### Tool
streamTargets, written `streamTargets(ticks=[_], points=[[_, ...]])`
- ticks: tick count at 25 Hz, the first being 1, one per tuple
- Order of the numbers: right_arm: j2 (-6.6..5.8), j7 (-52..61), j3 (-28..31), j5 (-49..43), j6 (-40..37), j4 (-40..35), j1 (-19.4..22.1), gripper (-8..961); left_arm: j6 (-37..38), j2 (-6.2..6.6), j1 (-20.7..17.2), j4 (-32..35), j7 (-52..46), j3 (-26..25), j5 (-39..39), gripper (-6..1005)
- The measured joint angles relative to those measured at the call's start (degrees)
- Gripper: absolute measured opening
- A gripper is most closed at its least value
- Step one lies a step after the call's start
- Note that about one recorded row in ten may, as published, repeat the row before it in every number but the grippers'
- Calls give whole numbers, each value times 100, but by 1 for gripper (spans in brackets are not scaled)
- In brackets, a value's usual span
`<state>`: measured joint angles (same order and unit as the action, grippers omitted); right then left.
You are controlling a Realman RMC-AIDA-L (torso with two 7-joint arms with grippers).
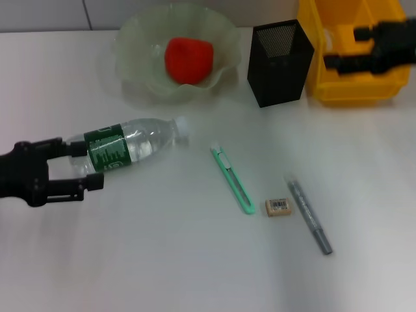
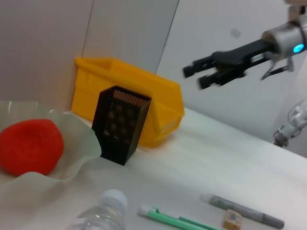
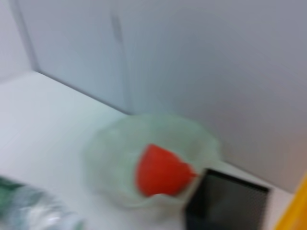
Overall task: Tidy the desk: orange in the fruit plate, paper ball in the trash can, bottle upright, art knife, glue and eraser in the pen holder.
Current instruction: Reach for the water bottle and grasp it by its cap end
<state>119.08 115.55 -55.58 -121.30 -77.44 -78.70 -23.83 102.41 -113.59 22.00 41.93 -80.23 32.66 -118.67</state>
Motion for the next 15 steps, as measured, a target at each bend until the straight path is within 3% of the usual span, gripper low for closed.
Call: streamTargets(ticks=[6,8,11,12,15], points=[[-1,-1491,605,1162,-775,596,474,843,-120,-221,299,830,-435,32,-399,834],[0,-2029,757,1487,-1097,956,677,842,-269,-379,583,1216,-697,52,-850,834],[0,-2249,853,1527,-1292,1106,745,840,-319,-415,682,1301,-762,72,-1008,834],[3,-2360,908,1536,-1413,1169,774,840,-494,-472,914,1420,-928,225,-1303,834],[28,-2896,1019,1713,-1789,1398,897,838,-817,-482,1064,1443,-1103,708,-1370,834]])
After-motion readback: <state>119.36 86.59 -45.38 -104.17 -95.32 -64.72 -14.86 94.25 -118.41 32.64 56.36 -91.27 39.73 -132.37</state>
